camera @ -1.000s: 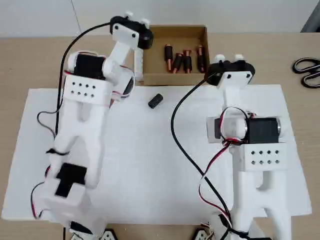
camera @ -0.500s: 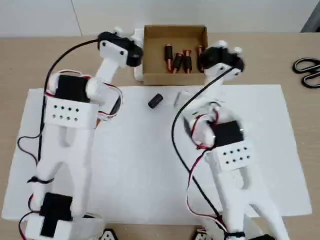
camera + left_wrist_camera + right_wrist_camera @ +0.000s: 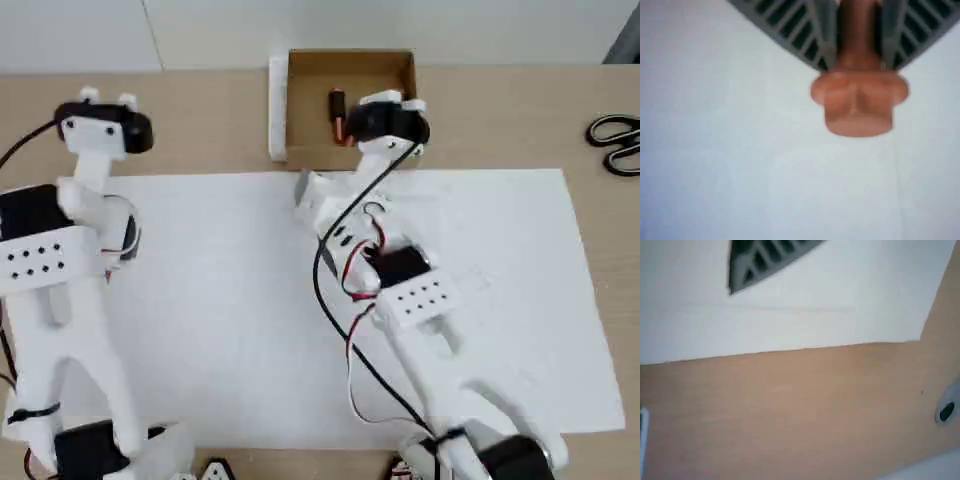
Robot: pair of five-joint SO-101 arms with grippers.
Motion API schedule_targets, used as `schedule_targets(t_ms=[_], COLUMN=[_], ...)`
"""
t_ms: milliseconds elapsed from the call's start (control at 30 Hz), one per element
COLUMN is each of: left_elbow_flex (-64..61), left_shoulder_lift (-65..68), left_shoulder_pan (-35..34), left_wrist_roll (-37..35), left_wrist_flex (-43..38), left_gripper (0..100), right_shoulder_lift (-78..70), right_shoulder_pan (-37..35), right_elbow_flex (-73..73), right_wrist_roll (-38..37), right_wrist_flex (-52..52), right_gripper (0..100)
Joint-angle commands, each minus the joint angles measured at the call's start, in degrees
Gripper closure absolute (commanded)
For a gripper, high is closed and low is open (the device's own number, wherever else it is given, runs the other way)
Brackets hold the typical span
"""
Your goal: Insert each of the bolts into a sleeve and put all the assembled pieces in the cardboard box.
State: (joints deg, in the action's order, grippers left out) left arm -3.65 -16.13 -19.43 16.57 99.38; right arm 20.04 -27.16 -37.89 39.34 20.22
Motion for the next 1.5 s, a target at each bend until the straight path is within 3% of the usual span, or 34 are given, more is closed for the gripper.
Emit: schedule_targets(t_ms=[0, 400, 533, 700, 933, 1200, 1467], left_elbow_flex=[-2.15, -9.8, -12.35, -13.14, -13.05, -13.05, -13.05], left_shoulder_lift=[-3.16, -3.43, -3.43, -3.43, -3.43, -3.43, -3.43], left_shoulder_pan=[-2.81, -17.67, -19.34, -19.25, -19.43, -19.43, -19.43], left_wrist_roll=[0.53, 4.22, 5.27, 5.27, 5.27, 5.27, 5.27], left_wrist_flex=[0.97, -2.73, -4.66, -5.8, -5.63, -5.63, -5.8], left_gripper=[99, 99, 99, 99, 99, 99, 99], right_shoulder_lift=[-4.88, -15.34, -15.6, -18.95, -30.2, -37.14, -40.22], right_shoulder_pan=[-0.13, -0.22, -0.4, -0.13, -0.31, -1.01, -1.01], right_elbow_flex=[1.76, 8.26, 8.62, 12.31, 28.22, 43.52, 48.18], right_wrist_roll=[2.29, 1.76, 0.7, 6.07, 13.54, 15.12, 15.82], right_wrist_flex=[-7.25, -8.66, -9.1, -8.4, 3.91, 17.54, 24.48], right_gripper=[75.3, 75.3, 75.3, 75.3, 75.3, 75.3, 75.3])
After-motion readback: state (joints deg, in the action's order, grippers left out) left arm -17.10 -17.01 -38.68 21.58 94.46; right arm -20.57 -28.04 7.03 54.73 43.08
